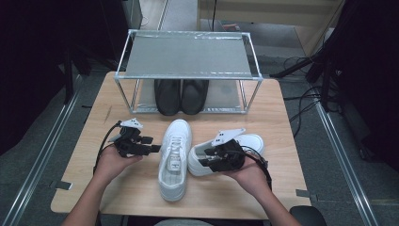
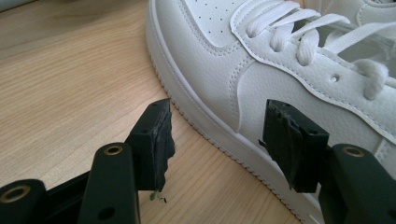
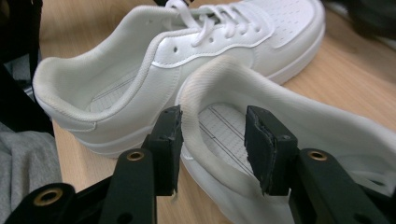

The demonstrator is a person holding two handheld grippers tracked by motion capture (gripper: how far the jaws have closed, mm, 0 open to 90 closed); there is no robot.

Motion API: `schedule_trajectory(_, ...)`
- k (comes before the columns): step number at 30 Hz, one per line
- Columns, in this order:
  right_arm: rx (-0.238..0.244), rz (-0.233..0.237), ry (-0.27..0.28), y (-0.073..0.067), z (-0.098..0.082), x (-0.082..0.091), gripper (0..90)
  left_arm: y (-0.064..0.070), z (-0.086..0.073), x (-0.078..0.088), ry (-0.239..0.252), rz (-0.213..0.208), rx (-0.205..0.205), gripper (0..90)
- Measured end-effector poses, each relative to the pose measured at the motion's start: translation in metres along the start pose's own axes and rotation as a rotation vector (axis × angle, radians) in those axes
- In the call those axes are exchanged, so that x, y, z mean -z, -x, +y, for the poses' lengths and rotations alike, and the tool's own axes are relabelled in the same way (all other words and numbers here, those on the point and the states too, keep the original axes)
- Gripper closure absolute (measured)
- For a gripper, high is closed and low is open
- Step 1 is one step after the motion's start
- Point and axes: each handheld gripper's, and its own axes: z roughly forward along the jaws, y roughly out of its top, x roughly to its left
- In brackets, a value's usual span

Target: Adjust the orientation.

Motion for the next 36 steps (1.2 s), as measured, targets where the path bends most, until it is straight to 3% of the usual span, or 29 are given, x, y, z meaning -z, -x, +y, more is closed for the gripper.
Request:
schedule_trajectory(11,-0.056,-0.065,0.092,0.023,-0.015,0.035,58.6,-0.001,0.004,-0.004,0.019,-0.007,-0.008,42.0)
schedule_trajectory(24,-0.174,-0.178,0.111,0.051,-0.051,0.062,60.7,-0.007,0.012,-0.006,0.019,-0.003,-0.022,41.0)
schedule_trajectory(30,-0.218,-0.223,0.115,0.063,-0.064,0.066,61.8,-0.006,0.013,-0.01,0.029,-0.002,-0.035,40.4)
schedule_trajectory(36,-0.278,-0.232,0.106,0.075,-0.078,0.066,79.1,-0.007,0.012,-0.009,0.036,-0.004,-0.031,39.9)
